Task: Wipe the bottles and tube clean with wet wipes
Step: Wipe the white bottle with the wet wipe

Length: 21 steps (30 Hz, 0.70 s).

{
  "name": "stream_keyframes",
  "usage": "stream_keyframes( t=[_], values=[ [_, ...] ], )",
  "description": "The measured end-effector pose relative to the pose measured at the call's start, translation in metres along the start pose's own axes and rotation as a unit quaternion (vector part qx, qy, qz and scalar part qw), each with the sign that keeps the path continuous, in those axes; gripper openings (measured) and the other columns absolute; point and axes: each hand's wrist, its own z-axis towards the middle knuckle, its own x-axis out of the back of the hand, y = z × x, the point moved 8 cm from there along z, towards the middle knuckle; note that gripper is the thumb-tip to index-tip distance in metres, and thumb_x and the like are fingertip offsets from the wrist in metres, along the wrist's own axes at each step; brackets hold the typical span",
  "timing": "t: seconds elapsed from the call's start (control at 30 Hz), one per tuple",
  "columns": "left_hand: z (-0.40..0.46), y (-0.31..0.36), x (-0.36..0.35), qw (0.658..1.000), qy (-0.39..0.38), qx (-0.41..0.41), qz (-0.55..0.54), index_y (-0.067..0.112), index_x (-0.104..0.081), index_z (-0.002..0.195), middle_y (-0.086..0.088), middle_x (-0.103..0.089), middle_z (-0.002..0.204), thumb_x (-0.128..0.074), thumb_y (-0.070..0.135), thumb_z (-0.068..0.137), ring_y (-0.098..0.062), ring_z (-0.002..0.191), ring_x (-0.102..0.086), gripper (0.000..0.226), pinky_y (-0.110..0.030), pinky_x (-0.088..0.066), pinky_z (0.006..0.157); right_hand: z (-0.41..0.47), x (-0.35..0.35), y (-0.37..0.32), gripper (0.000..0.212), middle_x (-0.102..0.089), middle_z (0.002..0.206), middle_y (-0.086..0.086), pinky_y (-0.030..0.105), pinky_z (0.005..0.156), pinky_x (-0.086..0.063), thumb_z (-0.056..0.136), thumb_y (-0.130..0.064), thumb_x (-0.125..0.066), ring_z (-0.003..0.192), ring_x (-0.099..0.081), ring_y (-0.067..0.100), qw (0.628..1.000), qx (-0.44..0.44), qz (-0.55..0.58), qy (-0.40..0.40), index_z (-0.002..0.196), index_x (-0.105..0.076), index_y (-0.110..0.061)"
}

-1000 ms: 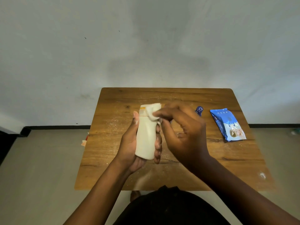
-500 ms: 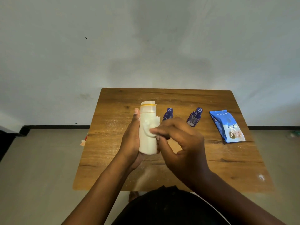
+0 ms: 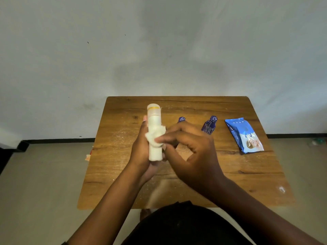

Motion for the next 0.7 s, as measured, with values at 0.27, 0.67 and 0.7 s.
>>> stream_keyframes(
  t=[0.27,0.67,0.7],
  values=[
    [-0.001,-0.003,-0.004,0.997,-0.064,-0.01,0.05,0.022,-0.077,0.098,-0.013,-0.065,0.085,-0.037,0.074,0.089,-0.019,0.067,-0.059,0.066,-0.029,-0.045,0.061,0.005,0.004,-0.001,0.022,-0.071,0.097,0.005,0.022,0.071,-0.054,0.085,0.007,-0.075,0.086,-0.066,0.012,0.999,0.002,-0.032,0.043,0.103,-0.08,-0.006],
    [-0.014,-0.001,-0.018,0.975,-0.209,0.045,-0.053,0.014,-0.075,0.113,-0.008,-0.064,0.099,-0.028,0.058,0.106,-0.02,0.087,-0.057,0.065,-0.031,-0.046,0.073,-0.018,-0.015,-0.01,0.022,-0.07,0.098,0.004,0.04,0.086,-0.054,0.083,0.003,-0.08,0.093,-0.064,0.017,0.991,0.057,-0.118,-0.006,0.101,-0.081,-0.009],
    [-0.016,-0.001,-0.02,0.969,-0.232,0.052,-0.068,0.012,-0.071,0.12,-0.01,-0.062,0.103,-0.03,0.067,0.102,-0.021,0.09,-0.058,0.071,-0.032,-0.047,0.075,-0.019,-0.014,-0.01,0.021,-0.071,0.098,0.003,0.044,0.085,-0.052,0.083,0.0,-0.08,0.094,-0.066,0.018,0.989,0.064,-0.132,-0.008,0.101,-0.081,-0.012]
  ],
)
